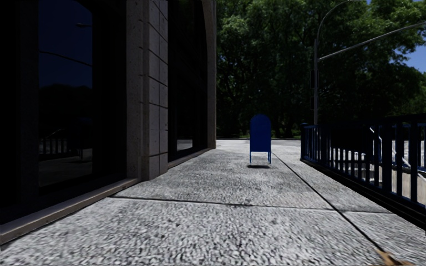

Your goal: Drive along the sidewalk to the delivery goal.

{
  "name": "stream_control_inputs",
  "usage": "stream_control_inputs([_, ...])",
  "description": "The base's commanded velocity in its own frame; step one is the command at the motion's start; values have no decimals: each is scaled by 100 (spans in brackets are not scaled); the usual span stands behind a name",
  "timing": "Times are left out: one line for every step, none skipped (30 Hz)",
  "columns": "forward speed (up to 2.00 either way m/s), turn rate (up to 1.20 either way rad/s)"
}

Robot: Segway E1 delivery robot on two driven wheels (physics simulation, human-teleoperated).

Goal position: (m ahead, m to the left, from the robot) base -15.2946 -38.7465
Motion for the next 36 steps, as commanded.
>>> stream_control_inputs([200,24])
stream_control_inputs([200,0])
stream_control_inputs([200,0])
stream_control_inputs([200,0])
stream_control_inputs([200,0])
stream_control_inputs([200,0])
stream_control_inputs([200,0])
stream_control_inputs([200,0])
stream_control_inputs([200,0])
stream_control_inputs([200,0])
stream_control_inputs([200,0])
stream_control_inputs([200,0])
stream_control_inputs([200,0])
stream_control_inputs([200,0])
stream_control_inputs([200,0])
stream_control_inputs([200,0])
stream_control_inputs([200,0])
stream_control_inputs([200,0])
stream_control_inputs([200,0])
stream_control_inputs([200,0])
stream_control_inputs([200,0])
stream_control_inputs([200,0])
stream_control_inputs([200,0])
stream_control_inputs([200,0])
stream_control_inputs([200,0])
stream_control_inputs([200,0])
stream_control_inputs([200,0])
stream_control_inputs([200,0])
stream_control_inputs([200,0])
stream_control_inputs([200,0])
stream_control_inputs([200,0])
stream_control_inputs([200,0])
stream_control_inputs([200,0])
stream_control_inputs([200,0])
stream_control_inputs([200,0])
stream_control_inputs([200,0])
